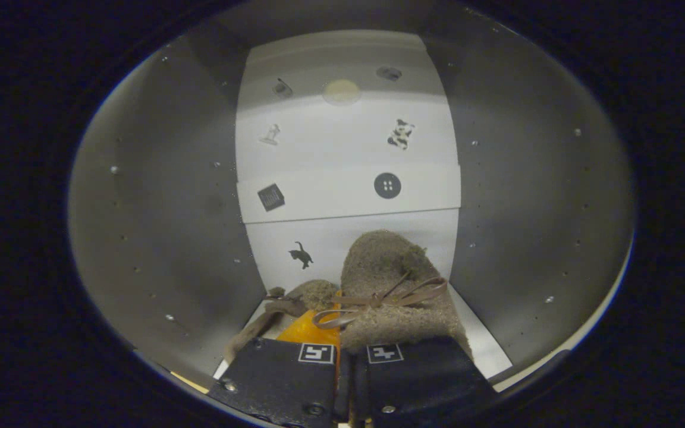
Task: Open the shoe cabinet door, grab the shoes and put them into the shoe cabinet, then close the shoe cabinet door.
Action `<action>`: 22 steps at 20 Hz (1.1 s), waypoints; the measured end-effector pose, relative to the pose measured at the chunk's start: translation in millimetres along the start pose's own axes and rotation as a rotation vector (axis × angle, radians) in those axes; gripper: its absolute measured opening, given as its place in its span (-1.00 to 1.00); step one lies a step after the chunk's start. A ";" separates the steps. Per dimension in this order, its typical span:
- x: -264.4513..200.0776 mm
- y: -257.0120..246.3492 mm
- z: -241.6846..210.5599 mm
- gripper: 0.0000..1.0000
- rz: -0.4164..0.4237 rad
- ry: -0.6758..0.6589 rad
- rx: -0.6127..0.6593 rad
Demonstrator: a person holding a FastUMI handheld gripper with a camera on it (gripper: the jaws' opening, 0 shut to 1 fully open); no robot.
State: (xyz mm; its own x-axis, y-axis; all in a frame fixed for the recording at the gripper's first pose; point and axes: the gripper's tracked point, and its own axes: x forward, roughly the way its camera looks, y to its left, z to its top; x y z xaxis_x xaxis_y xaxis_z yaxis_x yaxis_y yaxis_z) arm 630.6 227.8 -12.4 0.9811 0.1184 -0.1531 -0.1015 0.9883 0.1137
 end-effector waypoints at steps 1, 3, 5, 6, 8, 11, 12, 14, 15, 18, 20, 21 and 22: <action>8.1 -0.8 -5.8 -0.85 -0.007 0.023 0.012; 20.0 -5.5 -17.7 -0.86 -0.037 0.074 0.038; 29.8 -9.7 -30.6 -0.86 -0.067 0.128 0.054; 32.2 -10.7 -31.7 -0.86 -0.074 0.144 0.052; 40.8 -13.1 -38.3 -0.84 -0.087 0.201 0.060; 46.8 -22.9 -52.4 -0.80 -0.123 0.313 0.104; 48.8 -25.8 -53.9 -0.77 -0.129 0.334 0.125; 49.8 -26.2 -57.5 -0.69 -0.129 0.384 0.126; 48.3 -24.8 -56.4 -0.64 -0.123 0.390 0.118; 42.4 -17.3 -55.2 -0.46 -0.103 0.394 0.112; 30.7 -15.3 -45.1 0.06 -0.108 0.357 0.079; 24.1 -13.3 -42.8 0.25 -0.113 0.339 0.067; 17.2 -10.7 -40.8 0.28 -0.116 0.318 0.060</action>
State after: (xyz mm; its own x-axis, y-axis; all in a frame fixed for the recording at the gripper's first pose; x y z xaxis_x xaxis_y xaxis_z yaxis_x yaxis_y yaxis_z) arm 641.8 223.2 -56.3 0.8840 0.0393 -0.4659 0.0264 0.9907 0.1336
